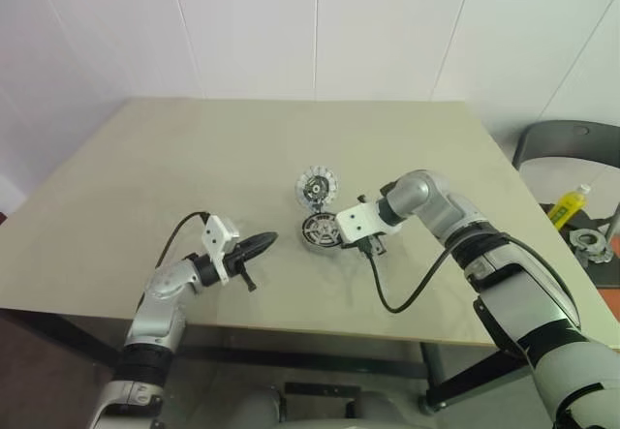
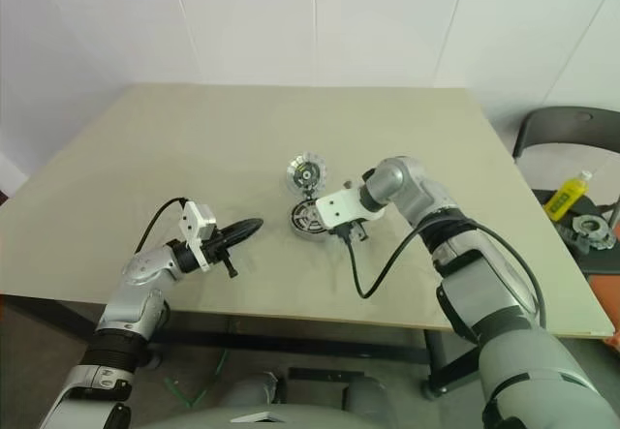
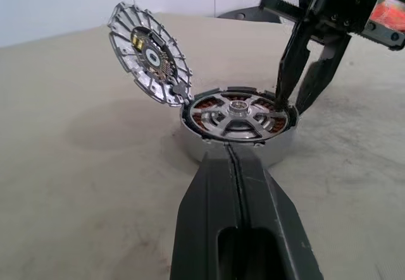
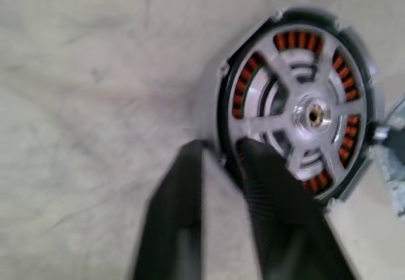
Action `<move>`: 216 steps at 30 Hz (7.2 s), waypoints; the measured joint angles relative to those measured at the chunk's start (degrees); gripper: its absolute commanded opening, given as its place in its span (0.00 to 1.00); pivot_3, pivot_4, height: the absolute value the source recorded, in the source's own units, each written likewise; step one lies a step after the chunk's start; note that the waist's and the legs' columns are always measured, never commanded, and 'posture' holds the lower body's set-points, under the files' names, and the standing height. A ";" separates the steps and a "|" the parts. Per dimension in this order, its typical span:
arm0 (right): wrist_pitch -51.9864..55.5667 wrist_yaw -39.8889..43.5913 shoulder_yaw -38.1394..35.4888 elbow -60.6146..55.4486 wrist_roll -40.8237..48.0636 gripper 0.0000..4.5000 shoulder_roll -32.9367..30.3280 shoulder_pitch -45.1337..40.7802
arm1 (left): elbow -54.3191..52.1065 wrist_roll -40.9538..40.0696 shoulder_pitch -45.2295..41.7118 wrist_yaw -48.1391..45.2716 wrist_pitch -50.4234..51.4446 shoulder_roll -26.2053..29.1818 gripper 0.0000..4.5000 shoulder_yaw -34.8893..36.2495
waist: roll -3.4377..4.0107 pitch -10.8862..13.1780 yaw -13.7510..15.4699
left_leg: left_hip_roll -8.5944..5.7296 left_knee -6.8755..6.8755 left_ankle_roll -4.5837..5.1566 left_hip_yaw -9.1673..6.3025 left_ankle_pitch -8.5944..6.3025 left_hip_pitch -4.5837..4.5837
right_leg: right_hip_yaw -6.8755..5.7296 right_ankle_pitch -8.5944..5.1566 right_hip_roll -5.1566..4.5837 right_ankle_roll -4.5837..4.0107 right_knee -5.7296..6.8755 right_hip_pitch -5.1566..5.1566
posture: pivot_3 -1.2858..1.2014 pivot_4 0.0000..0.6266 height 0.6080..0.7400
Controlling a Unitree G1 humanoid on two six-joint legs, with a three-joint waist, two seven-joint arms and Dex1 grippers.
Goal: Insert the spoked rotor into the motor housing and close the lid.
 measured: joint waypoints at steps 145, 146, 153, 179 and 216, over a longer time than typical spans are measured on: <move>40.65 -2.09 -9.73 -12.11 15.18 0.02 5.43 1.48 | 4.06 1.53 -2.58 -0.40 -2.02 -1.79 0.00 -1.43 | 0.56 0.40 0.16 | -0.12 -0.01 0.11 -0.13 0.10 -0.66 | -0.08 0.12 0.05 0.19 0.07 -0.51 | 0.52 0.00 1.00; 41.38 -2.55 -10.13 -12.44 15.77 0.02 6.09 1.79 | 4.08 1.57 -2.59 -0.41 -2.02 -1.80 0.00 -1.47 | 0.56 0.40 0.18 | -0.12 -0.01 0.11 -0.14 0.10 -0.66 | -0.08 0.12 0.05 0.19 0.07 -0.51 | 0.52 0.00 1.00; 44.99 -7.92 -11.38 -15.99 18.04 0.02 10.65 4.91 | 4.19 1.60 -2.63 -0.48 -1.94 -1.63 0.00 -1.31 | 0.55 0.39 0.25 | -0.12 0.00 0.11 -0.15 0.10 -0.65 | -0.08 0.12 0.05 0.19 0.07 -0.54 | 0.52 0.00 1.00; 47.86 -22.76 -13.64 -20.15 18.99 0.99 13.52 13.33 | 6.83 1.34 -4.02 -0.07 -1.93 2.27 0.00 1.50 | 0.50 0.36 0.23 | -0.11 -0.02 0.10 -0.15 0.09 -0.47 | -0.07 0.10 0.05 0.17 0.07 -0.46 | 0.52 0.00 1.00; 51.26 -21.98 -13.60 -26.46 20.13 0.71 13.82 17.37 | 7.66 1.41 -5.34 -0.28 -1.90 -0.74 0.00 -0.73 | 0.45 0.33 -0.17 | 0.01 -0.13 0.09 -0.13 0.08 -0.26 | -0.02 0.02 0.17 0.01 0.04 -0.35 | 0.52 0.00 1.00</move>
